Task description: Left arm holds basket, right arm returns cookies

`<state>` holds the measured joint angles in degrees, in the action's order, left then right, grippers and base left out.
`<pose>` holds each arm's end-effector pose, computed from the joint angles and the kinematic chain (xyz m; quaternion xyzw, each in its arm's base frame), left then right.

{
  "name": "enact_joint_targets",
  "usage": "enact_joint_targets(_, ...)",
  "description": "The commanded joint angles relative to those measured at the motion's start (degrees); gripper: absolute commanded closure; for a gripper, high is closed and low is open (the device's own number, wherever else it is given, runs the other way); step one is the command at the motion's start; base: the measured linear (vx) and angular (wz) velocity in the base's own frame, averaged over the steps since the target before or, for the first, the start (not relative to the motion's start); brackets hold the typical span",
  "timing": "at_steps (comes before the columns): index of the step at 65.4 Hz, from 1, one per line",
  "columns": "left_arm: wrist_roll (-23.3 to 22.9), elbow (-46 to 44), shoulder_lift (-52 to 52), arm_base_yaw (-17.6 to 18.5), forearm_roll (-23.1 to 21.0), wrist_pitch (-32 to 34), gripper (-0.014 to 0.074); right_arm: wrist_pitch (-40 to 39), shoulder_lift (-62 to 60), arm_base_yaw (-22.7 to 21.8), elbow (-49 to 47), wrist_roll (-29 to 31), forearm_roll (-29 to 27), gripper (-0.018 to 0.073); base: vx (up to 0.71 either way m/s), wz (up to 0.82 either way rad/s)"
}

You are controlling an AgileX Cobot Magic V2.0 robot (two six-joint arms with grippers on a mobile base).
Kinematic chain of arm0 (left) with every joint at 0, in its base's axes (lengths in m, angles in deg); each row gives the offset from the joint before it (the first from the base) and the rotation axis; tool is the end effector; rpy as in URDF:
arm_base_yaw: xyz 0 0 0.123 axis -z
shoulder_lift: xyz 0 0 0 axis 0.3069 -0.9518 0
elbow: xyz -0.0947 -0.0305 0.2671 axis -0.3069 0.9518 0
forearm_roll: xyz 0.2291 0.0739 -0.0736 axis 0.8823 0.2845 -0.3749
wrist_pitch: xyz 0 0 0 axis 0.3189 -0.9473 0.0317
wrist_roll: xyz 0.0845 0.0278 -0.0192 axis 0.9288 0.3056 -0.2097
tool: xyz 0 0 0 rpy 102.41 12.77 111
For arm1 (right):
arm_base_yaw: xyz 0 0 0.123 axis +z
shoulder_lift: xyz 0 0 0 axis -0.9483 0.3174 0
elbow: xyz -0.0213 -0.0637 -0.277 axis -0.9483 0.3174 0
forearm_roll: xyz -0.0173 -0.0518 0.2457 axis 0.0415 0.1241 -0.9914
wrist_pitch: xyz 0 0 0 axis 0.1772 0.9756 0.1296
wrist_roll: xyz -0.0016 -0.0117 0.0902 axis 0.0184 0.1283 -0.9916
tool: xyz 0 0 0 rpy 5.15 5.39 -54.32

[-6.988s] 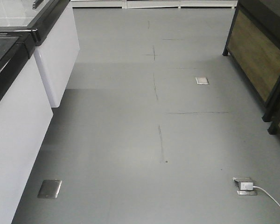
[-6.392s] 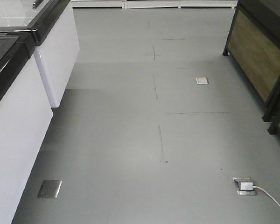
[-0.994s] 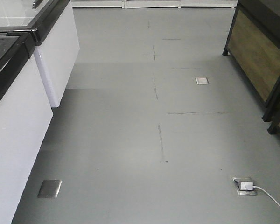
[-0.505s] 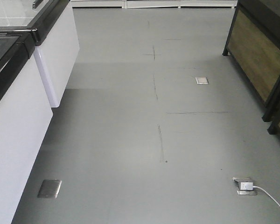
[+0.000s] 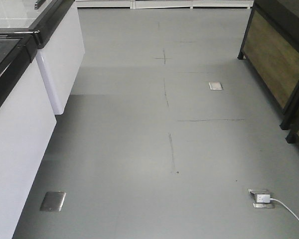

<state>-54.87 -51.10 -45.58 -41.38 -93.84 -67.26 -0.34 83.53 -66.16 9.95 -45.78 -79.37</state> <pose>0.2787 0.3194 0.3244 -0.4955 0.5388 -0.4421 0.5183 0.0564 0.0051 0.2029 -0.0377 0.6871 0.0272 0.7250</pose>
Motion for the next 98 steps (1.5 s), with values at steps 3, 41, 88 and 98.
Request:
enact_joint_targets(3, -1.16, -1.81, 2.66, 0.35, -6.37, 0.1, 0.0193, -4.05, -0.69, -0.09, 1.11, -0.1, 0.4, 0.0565, 0.0, 0.0)
enact_joint_targets(41, -2.82, -5.85, 3.15, 0.39, -6.37, -1.47, 0.0601, -4.05, -0.69, -0.09, 1.11, -0.1, 0.4, 0.0565, 0.0, 0.0)
enact_joint_targets(88, -1.48, -16.44, 10.75, 29.58, -5.79, -6.02, 0.0599, -4.1, -0.69, -0.09, 1.11, -0.1, 0.4, 0.0565, 0.0, 0.0)
enact_joint_targets(98, -0.78, -14.72, 11.3, 39.89, -2.57, -6.92, 0.0599, -4.1, -0.69, -0.09, 1.11, -0.1, 0.4, 0.0565, 0.0, 0.0)
